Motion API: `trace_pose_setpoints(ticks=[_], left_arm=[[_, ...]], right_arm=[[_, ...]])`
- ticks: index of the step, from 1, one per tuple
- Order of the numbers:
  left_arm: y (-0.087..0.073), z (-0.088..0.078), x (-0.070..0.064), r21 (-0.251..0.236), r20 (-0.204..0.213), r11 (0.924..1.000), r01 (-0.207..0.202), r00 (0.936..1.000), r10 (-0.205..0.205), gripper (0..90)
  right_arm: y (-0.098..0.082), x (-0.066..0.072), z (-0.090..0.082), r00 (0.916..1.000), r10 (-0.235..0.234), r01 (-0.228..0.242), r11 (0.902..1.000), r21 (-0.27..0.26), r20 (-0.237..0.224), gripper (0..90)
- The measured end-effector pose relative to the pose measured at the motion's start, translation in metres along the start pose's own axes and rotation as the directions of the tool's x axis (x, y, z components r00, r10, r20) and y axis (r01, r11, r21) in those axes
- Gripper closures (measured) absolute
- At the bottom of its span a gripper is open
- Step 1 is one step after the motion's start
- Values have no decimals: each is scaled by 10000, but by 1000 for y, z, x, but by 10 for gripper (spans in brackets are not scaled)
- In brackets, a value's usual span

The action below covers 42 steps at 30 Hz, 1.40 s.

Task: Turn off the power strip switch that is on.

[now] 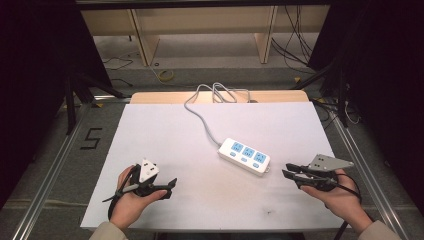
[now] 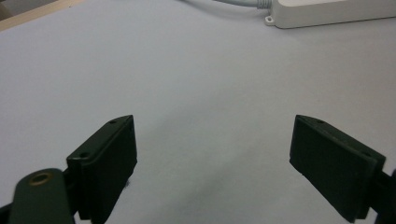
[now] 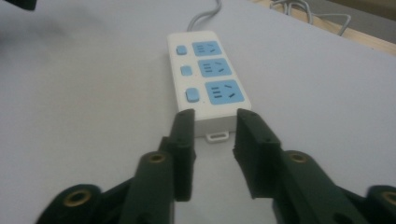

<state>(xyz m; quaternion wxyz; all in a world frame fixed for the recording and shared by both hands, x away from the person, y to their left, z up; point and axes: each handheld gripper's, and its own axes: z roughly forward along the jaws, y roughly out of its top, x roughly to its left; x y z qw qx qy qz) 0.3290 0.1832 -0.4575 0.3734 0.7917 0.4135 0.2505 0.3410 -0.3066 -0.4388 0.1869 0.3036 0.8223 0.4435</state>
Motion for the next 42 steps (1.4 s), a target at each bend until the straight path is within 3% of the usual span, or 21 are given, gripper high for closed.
trace_pose_setpoints(ticks=[2, 6, 11, 29, 42], left_arm=[[1, 0, -1, -8, -6, 10000, -24, 10000, 24, 151], [1, 1, -1, 0, 7, 10000, -19, 10000, 19, 152], [1, 1, -2, 14, 7, 10000, -52, 10000, 52, 153], [2, 2, -3, 85, 30, 9999, -129, 9999, 129, 156], [2, 2, -3, 120, 36, 9997, -229, 9997, 228, 156]], right_arm=[[3, -2, 5, 9992, -376, 373, 9988, 305, 111, 819], [8, -3, 7, 9987, -374, 360, 9986, 376, 359, 900], [12, -2, 11, 9982, -468, 433, 9952, 872, 376, 900], [37, -2, 44, 10000, -21, 25, 9935, 1136, -37, 900], [52, 4, 70, 9989, -254, 314, 9871, 1569, -399, 900]])
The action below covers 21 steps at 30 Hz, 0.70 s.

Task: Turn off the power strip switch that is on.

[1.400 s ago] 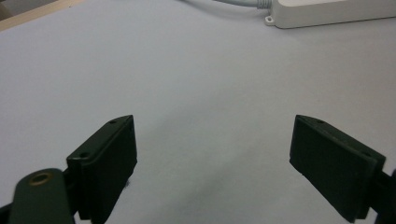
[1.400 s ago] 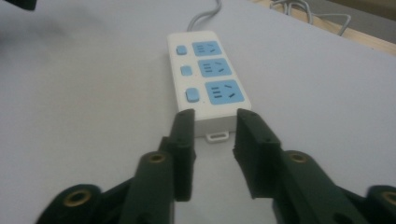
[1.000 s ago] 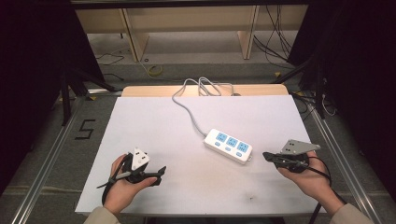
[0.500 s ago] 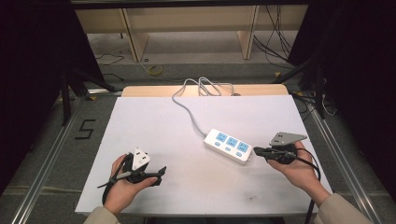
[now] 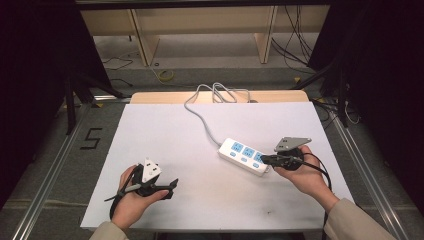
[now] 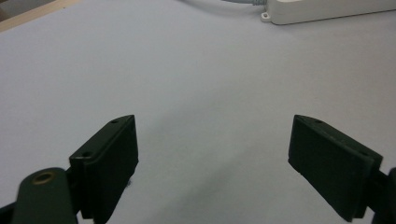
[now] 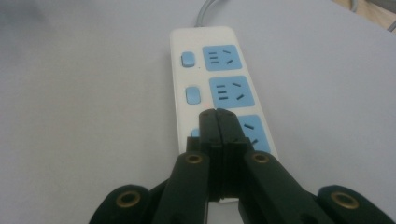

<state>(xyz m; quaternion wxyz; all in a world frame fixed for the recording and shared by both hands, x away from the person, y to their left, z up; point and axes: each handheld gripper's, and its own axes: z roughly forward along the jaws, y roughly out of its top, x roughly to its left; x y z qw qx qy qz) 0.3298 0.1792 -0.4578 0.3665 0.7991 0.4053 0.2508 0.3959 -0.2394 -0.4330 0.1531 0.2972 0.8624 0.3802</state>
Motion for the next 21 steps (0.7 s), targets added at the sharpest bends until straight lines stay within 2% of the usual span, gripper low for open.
trace_pose_setpoints(ticks=[21], left_arm=[[0, 0, -1, -55, 33, 10000, 2, 10000, -2, 156]], right_arm=[[24, 5, 28, 9995, -125, 140, 9986, 507, -297, 900]])
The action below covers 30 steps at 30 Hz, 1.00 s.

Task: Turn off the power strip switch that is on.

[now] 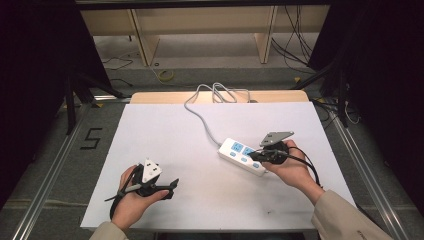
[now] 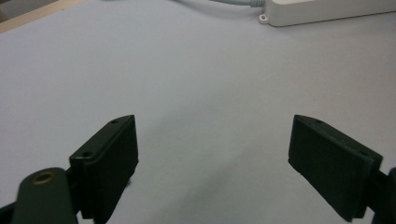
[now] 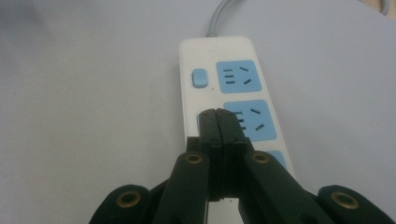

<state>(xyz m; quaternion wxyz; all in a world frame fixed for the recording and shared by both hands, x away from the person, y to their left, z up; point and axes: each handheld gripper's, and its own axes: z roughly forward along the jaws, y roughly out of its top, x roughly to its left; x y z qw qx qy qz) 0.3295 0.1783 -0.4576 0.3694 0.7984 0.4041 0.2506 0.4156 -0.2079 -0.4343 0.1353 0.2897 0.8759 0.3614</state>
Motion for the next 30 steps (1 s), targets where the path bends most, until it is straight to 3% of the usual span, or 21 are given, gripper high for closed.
trace_pose_setpoints(ticks=[30], left_arm=[[0, 2, -1, 14, 128, 10000, 58, 9999, -59, 157]], right_arm=[[17, -2, 29, 9998, 140, -129, 9953, 961, -111, 900]])
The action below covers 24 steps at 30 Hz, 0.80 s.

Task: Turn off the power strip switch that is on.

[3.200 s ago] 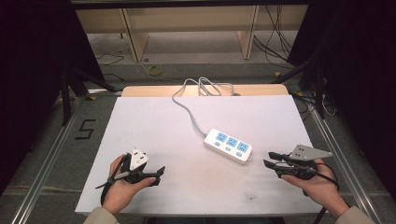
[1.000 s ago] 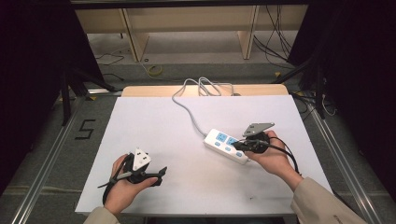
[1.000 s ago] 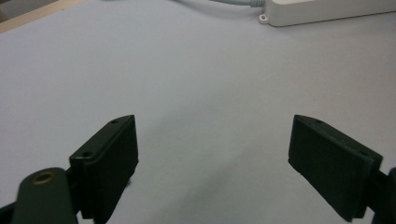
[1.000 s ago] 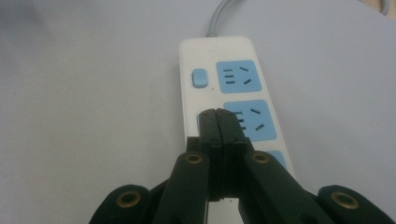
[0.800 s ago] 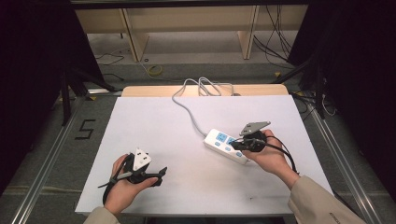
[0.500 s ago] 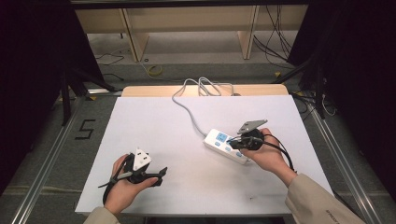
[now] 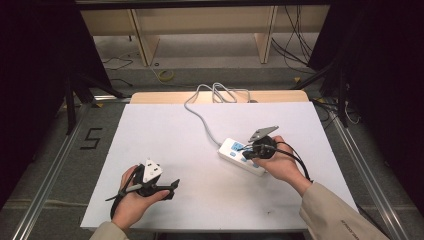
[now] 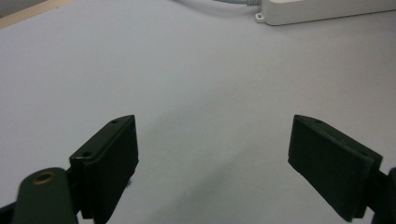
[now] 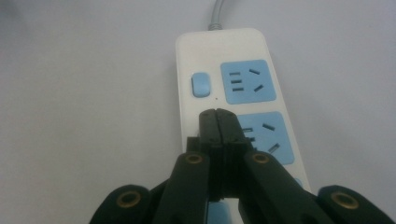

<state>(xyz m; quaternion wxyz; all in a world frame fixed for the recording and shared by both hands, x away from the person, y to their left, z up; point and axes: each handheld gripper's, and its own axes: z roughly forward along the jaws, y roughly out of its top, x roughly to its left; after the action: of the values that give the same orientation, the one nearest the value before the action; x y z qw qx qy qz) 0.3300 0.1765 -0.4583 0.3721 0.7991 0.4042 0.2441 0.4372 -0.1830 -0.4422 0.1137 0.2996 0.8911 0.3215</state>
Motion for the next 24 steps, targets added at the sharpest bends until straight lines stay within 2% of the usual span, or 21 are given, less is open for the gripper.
trace_pose_setpoints(ticks=[10, 15, 24], left_arm=[[0, 0, -1, 42, 41, 10000, -40, 10000, 40, 157], [0, -1, 0, 5, 36, 10000, -44, 10000, 44, 158], [0, -1, 0, 11, 36, 10000, -71, 10000, 71, 158]], right_arm=[[6, 1, 5, 9999, -80, 83, 9993, 371, -77, 900], [9, 1, 8, 9999, 110, -104, 9983, 581, -93, 900], [17, 4, 12, 9999, 98, -89, 9932, 1162, -72, 900]])
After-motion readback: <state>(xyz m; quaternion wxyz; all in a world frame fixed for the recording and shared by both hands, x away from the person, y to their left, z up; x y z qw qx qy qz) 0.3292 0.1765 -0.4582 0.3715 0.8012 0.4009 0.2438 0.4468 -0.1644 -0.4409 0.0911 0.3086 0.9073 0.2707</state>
